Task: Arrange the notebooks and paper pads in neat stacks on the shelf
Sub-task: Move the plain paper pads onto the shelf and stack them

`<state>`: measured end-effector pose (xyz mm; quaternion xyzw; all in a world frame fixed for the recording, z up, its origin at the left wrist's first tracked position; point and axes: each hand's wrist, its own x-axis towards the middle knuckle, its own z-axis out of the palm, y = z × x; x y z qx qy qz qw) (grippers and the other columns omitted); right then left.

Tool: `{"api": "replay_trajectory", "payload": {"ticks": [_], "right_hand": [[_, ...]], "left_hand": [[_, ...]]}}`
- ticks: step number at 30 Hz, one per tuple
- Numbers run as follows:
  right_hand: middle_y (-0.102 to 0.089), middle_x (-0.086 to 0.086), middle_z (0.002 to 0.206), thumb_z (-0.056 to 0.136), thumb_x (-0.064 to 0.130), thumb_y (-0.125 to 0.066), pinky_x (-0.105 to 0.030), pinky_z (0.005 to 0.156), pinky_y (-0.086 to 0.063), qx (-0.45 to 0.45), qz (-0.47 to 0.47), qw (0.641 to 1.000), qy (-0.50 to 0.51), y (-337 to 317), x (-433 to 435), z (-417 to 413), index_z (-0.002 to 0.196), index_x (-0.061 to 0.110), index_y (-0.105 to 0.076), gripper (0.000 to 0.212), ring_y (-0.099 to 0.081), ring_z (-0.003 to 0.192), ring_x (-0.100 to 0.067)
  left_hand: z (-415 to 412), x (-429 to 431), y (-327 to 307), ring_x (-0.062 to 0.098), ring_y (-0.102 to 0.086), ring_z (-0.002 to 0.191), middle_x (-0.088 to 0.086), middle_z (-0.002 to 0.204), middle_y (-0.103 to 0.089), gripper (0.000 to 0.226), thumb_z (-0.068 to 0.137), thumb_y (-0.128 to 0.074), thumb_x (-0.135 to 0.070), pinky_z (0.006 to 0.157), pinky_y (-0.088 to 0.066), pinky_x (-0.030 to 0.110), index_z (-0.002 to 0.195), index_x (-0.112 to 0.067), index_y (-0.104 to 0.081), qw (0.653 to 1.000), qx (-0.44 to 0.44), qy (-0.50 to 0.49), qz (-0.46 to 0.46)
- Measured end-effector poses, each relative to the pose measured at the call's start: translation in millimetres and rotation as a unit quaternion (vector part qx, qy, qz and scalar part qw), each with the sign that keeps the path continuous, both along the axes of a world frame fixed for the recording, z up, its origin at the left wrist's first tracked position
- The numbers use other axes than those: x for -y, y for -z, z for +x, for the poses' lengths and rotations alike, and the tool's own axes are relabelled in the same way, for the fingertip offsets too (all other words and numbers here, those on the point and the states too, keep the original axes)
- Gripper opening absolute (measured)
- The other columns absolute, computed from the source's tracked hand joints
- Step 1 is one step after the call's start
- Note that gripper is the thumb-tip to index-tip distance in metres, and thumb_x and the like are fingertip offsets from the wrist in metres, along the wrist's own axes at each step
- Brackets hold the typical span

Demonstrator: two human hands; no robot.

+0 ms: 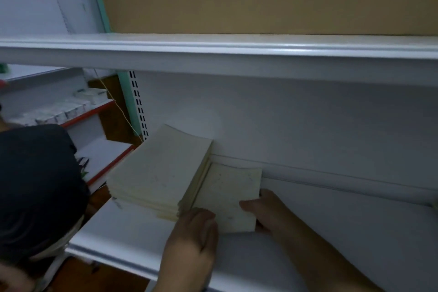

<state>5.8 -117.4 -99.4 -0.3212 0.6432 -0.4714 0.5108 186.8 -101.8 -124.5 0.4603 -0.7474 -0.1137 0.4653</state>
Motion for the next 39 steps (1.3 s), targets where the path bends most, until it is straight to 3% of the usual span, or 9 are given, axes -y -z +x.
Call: {"api": "replay_trajectory", "payload": {"ticks": [3,6,9,16,20,23,29,34,39], "right_hand": [[-0.071,-0.011,0.104,0.082,-0.004,-0.062,-0.037,0.077,-0.056,0.008,-0.067,0.998,0.001,-12,-26,-26,0.116,0.007,-0.062,0.036,-0.069,0.092,-0.028],[-0.075,-0.005,0.098,0.077,0.000,-0.067,-0.029,0.063,-0.056,0.049,-0.133,0.990,-0.025,-30,-67,-60,0.109,0.018,-0.065,0.036,-0.072,0.083,-0.021],[-0.075,-0.004,0.102,0.067,0.006,-0.071,-0.028,0.067,-0.058,0.059,-0.158,0.985,-0.035,-40,-105,-89,0.109,0.019,-0.066,0.044,-0.071,0.091,-0.022],[-0.075,-0.009,0.096,0.064,0.001,-0.072,-0.035,0.062,-0.059,0.001,-0.165,0.971,0.173,-56,-213,-190,0.112,0.015,-0.065,0.050,-0.073,0.082,-0.027],[-0.077,-0.002,0.091,0.034,0.042,-0.089,-0.030,0.053,-0.058,-0.021,-0.206,0.945,0.253,-67,-271,-242,0.102,0.026,-0.067,0.074,-0.073,0.077,-0.026],[-0.077,0.002,0.083,0.078,0.014,-0.066,-0.024,0.051,-0.056,0.015,-0.209,0.946,0.249,-66,-276,-253,0.098,0.026,-0.066,0.024,-0.073,0.071,-0.019],[-0.073,-0.003,0.108,0.088,0.019,-0.053,-0.043,0.089,-0.055,0.077,-0.200,0.947,0.240,-61,-292,-275,0.109,0.028,-0.066,0.026,-0.069,0.101,-0.026],[-0.077,0.000,0.077,0.096,0.015,-0.042,-0.021,0.053,-0.057,0.091,-0.153,0.958,0.224,-67,-316,-318,0.091,0.017,-0.067,0.025,-0.073,0.069,-0.012],[-0.068,-0.002,0.076,0.085,-0.008,-0.055,-0.016,0.063,-0.054,-0.134,-0.001,0.964,0.231,-50,-317,-357,0.089,0.014,-0.070,0.027,-0.064,0.071,-0.018]], "left_hand": [[-4,3,-21,0.015,-0.061,0.097,0.001,0.108,-0.065,0.013,0.085,-0.057,-0.032,0.072,-0.042,0.014,0.096,-0.032,-0.063,0.975,-0.140,-0.039,0.171],[-29,6,-42,0.029,-0.067,0.083,0.016,0.103,-0.069,0.028,0.085,-0.061,-0.012,0.068,-0.053,0.030,0.112,-0.013,-0.058,0.779,-0.380,0.110,0.486],[-65,-10,-60,0.034,-0.072,0.081,0.025,0.102,-0.070,0.045,0.075,-0.056,-0.026,0.061,-0.060,0.039,0.111,0.000,-0.064,0.617,-0.424,0.267,0.607],[-150,-49,-74,0.031,-0.072,0.086,0.012,0.096,-0.075,0.022,0.088,-0.053,-0.013,0.075,-0.057,0.043,0.106,-0.012,-0.066,0.737,-0.354,0.255,0.516],[-184,-44,-88,0.028,-0.069,0.092,0.001,0.097,-0.076,0.023,0.091,-0.051,-0.016,0.084,-0.052,0.047,0.108,-0.022,-0.067,0.755,-0.368,0.244,0.484],[-233,-67,-90,0.023,-0.070,0.084,-0.002,0.090,-0.077,0.020,0.091,-0.052,-0.016,0.073,-0.054,0.038,0.101,-0.023,-0.068,0.734,-0.333,0.285,0.518],[-331,-128,-74,0.017,-0.064,0.083,-0.005,0.095,-0.067,0.025,0.096,-0.048,-0.011,0.066,-0.051,0.028,0.112,-0.028,-0.056,0.748,-0.295,0.299,0.514],[-391,-148,-54,0.013,-0.065,0.077,-0.001,0.094,-0.070,0.022,0.092,-0.054,-0.009,0.059,-0.055,0.021,0.108,-0.021,-0.063,0.801,-0.206,0.306,0.472],[-415,-147,-44,0.021,-0.065,0.086,0.008,0.101,-0.070,0.015,0.087,-0.058,-0.014,0.083,-0.053,0.037,0.099,-0.016,-0.067,0.852,-0.082,0.290,0.428]]}}
